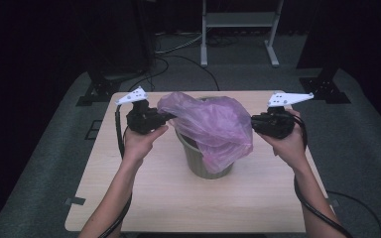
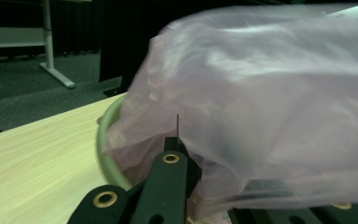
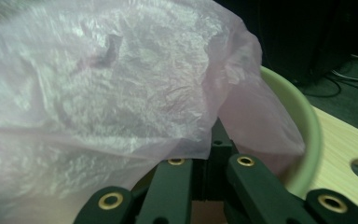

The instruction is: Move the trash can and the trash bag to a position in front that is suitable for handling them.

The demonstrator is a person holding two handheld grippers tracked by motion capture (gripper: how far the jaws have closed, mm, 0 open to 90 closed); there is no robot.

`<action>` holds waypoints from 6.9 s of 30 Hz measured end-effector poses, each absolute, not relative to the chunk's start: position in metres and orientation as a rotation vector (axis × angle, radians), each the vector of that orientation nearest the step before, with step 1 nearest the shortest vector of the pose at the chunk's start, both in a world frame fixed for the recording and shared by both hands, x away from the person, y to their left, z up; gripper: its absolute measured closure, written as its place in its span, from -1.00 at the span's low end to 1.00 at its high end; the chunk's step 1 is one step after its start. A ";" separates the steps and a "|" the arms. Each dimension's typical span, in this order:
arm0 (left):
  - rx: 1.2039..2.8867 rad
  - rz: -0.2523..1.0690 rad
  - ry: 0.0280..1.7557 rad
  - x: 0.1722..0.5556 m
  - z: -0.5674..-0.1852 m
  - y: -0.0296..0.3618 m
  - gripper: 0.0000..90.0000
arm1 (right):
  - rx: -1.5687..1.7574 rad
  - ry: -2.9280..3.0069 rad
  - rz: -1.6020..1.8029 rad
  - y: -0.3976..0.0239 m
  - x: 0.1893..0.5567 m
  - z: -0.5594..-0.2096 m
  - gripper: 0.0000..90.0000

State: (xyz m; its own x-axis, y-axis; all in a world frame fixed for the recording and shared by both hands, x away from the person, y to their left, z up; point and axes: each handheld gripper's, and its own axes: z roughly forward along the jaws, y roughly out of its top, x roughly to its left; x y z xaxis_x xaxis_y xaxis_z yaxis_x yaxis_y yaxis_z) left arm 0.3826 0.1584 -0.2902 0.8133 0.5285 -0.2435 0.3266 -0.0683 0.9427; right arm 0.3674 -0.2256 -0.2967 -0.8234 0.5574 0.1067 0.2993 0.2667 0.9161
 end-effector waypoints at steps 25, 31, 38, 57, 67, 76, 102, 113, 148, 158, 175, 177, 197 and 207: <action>1.693 0.202 0.773 0.388 -0.305 0.198 0.95 | 0.958 2.260 1.552 -0.268 0.372 -0.322 1.00; 1.713 0.210 0.793 0.387 -0.314 0.204 0.96 | 0.970 2.273 1.547 -0.267 0.372 -0.330 1.00; 1.716 0.185 0.779 0.385 -0.324 0.208 0.88 | 0.989 2.265 1.585 -0.270 0.373 -0.337 0.91; 1.728 0.190 0.711 0.378 -0.311 0.206 0.73 | 0.972 2.202 1.610 -0.308 0.345 -0.324 0.32; 1.733 0.192 0.695 0.377 -0.308 0.202 0.74 | 0.843 2.187 1.721 -0.311 0.323 -0.299 0.25; 1.739 0.195 0.689 0.377 -0.306 0.201 0.75 | 0.713 2.290 1.759 -0.288 0.319 -0.292 0.09; 1.765 0.183 0.786 0.414 -0.325 0.204 0.86 | 0.984 2.229 1.618 -0.252 0.390 -0.308 1.00; 1.775 0.167 0.806 0.416 -0.341 0.205 0.88 | 1.076 2.263 1.629 -0.244 0.403 -0.320 1.00; 1.831 0.157 0.794 0.413 -0.351 0.199 0.89 | 1.202 2.203 1.549 -0.246 0.413 -0.334 1.00; 1.865 0.181 0.727 0.392 -0.351 0.205 0.91 | 1.026 2.409 1.476 -0.232 0.381 -0.331 1.00; 1.806 0.161 0.884 0.435 -0.366 0.202 0.96 | 1.287 2.239 1.456 -0.235 0.425 -0.348 1.00; 1.807 0.156 0.892 0.438 -0.369 0.201 0.96 | 1.305 2.245 1.457 -0.234 0.428 -0.353 1.00; 1.829 0.123 0.950 0.458 -0.384 0.187 0.97 | 1.387 2.296 1.422 -0.225 0.441 -0.380 1.00; 1.856 0.109 1.000 0.460 -0.400 0.187 0.97 | 1.431 2.319 1.348 -0.223 0.444 -0.396 1.00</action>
